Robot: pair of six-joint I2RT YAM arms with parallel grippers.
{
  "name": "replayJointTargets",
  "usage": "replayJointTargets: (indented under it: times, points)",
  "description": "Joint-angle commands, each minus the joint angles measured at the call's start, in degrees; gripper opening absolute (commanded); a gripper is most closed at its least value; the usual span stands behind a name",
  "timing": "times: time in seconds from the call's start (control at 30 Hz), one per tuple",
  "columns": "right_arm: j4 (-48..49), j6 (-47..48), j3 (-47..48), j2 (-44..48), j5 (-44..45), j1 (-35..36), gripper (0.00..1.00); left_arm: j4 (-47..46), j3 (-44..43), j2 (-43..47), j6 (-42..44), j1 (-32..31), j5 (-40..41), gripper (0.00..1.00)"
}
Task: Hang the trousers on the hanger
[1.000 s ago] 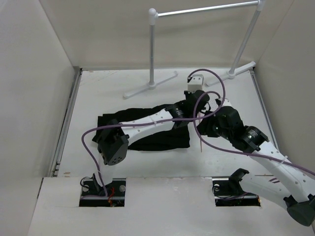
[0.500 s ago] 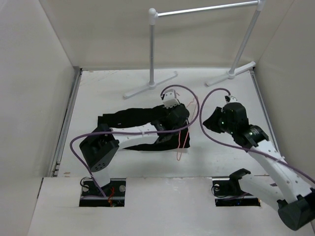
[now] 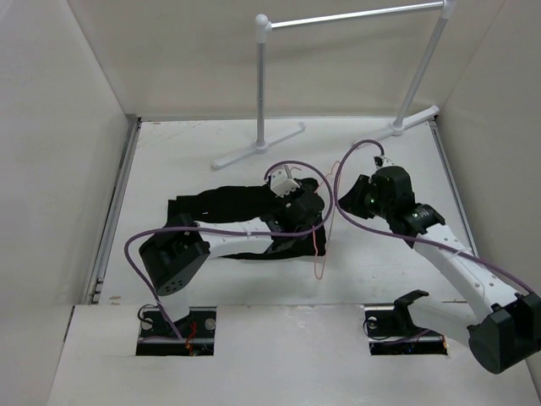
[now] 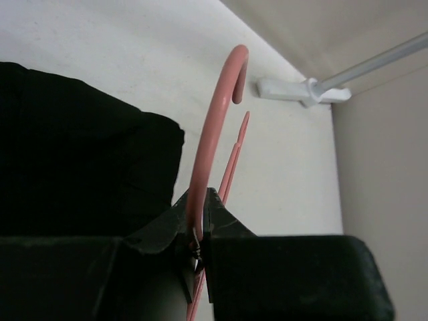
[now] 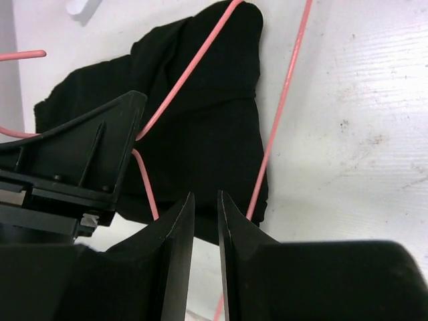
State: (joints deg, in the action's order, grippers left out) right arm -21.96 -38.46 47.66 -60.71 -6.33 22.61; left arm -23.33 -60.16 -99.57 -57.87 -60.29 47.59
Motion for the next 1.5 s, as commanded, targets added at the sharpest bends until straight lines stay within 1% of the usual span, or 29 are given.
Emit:
replayJointTargets:
  times: [0.0, 0.13, 0.2, 0.27, 0.4, 0.47, 0.57, 0.7, 0.77, 0.83, 0.93, 1.0, 1.03, 1.07, 1.1, 1.13, 1.2, 1.3, 1.47]
  points:
    - [3.0, -0.2, 1.3, 0.9, -1.8, -0.6, 0.26, -3.5, -2.9, -1.4, -6.1, -1.2, 6.4, 0.01]
    - [3.9, -0.5, 1.5, -1.9, -2.9, -1.5, 0.29, -6.0, -3.2, -5.8, -9.7, -1.3, 10.3, 0.02]
    - [5.6, -0.6, 1.5, -4.8, -3.5, -1.8, 0.34, -8.5, -3.5, -8.2, -11.4, -1.0, 12.2, 0.02]
    - [8.6, -0.4, 1.5, -7.4, -4.0, -1.8, 0.38, -9.7, -3.6, -9.6, -11.7, -0.9, 14.0, 0.02]
    - [14.6, -0.8, 0.9, -13.5, -4.3, -2.2, 0.4, -11.4, -0.8, -11.2, -12.4, 0.2, 17.6, 0.03]
    - [16.6, -1.5, 0.8, -16.9, -4.3, -1.9, 0.41, -12.2, 0.4, -11.3, -12.9, 0.7, 18.1, 0.03]
    - [19.0, -1.6, 0.6, -21.3, -4.3, -0.5, 0.46, -11.8, 0.9, -11.0, -12.9, 0.9, 18.4, 0.03]
    - [22.1, -2.1, -1.5, -24.2, -3.5, 1.1, 0.58, -11.7, 2.6, -10.6, -13.0, 2.2, 18.0, 0.03]
    - [23.3, -2.1, -2.5, -25.5, -3.9, 1.2, 0.61, -11.6, 3.2, -10.3, -13.0, 2.5, 17.3, 0.04]
    - [24.5, -2.8, -2.9, -27.2, -4.5, 1.7, 0.62, -10.6, 3.6, -9.9, -12.9, 2.7, 17.2, 0.04]
    - [25.3, -4.3, -2.8, -29.3, -5.7, 2.7, 0.58, -9.3, 4.9, -9.0, -13.0, 3.3, 16.2, 0.04]
    - [26.2, -5.3, -2.8, -30.0, -7.1, 3.4, 0.48, -9.2, 6.1, -8.1, -12.9, 3.6, 15.5, 0.04]
    - [26.8, -5.8, -2.9, -30.1, -7.7, 3.5, 0.39, -8.9, 6.8, -7.6, -12.9, 3.6, 15.2, 0.04]
    - [27.1, -6.4, -3.0, -30.1, -7.9, 3.6, 0.23, -8.5, 7.5, -6.9, -12.8, 3.9, 14.9, 0.04]
    - [27.0, -7.0, -3.0, -29.3, -7.3, 3.6, 0.13, -7.9, 8.2, -6.2, -12.8, 4.1, 14.5, 0.04]
    - [27.0, -7.8, -3.3, -27.9, -6.7, 3.5, 0.1, -7.2, 9.3, -5.2, -12.8, 4.5, 13.9, 0.04]
    - [26.7, -9.1, -3.6, -24.0, -5.8, 1.4, 0.08, -6.0, 11.9, -2.7, -12.7, 5.4, 12.8, 0.04]
    - [24.2, -9.6, -3.2, -18.4, -5.6, -2.4, 0.08, -5.2, 17.7, 3.2, -12.4, 7.3, 11.1, 0.04]
    - [17.7, -7.8, -2.6, -14.4, -5.2, -7.4, 0.08, 0.2, 25.8, 14.1, -9.3, 11.7, 8.7, 0.04]
